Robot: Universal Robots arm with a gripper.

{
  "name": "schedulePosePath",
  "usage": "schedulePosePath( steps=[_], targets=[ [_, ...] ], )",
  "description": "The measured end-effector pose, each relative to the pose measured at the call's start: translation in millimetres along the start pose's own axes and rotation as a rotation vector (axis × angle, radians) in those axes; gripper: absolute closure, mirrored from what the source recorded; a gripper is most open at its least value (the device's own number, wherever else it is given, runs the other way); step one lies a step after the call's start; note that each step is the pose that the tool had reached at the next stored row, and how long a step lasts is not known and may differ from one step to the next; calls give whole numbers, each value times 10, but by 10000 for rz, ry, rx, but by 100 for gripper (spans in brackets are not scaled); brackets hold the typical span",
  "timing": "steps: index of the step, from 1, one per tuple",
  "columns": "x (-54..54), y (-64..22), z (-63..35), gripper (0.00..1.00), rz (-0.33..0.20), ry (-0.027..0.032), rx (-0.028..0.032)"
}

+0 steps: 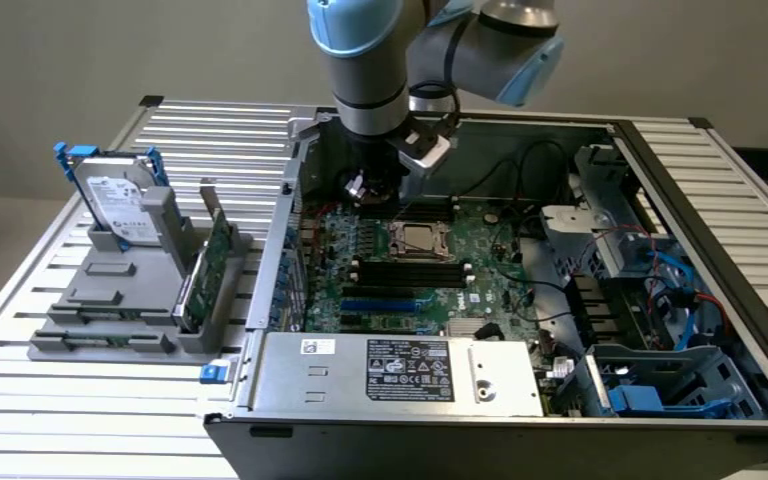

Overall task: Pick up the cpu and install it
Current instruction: 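Install the first cpu locking lever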

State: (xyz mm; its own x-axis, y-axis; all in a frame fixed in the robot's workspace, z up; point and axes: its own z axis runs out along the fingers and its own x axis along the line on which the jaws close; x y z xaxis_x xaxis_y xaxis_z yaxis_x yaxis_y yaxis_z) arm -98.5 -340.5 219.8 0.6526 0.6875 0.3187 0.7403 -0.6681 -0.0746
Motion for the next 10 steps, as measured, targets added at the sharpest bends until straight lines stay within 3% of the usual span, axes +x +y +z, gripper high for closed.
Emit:
schedulePosePath(
  steps=[10],
  targets=[
    [-13,3,38,89,47,2,-16]
  ],
)
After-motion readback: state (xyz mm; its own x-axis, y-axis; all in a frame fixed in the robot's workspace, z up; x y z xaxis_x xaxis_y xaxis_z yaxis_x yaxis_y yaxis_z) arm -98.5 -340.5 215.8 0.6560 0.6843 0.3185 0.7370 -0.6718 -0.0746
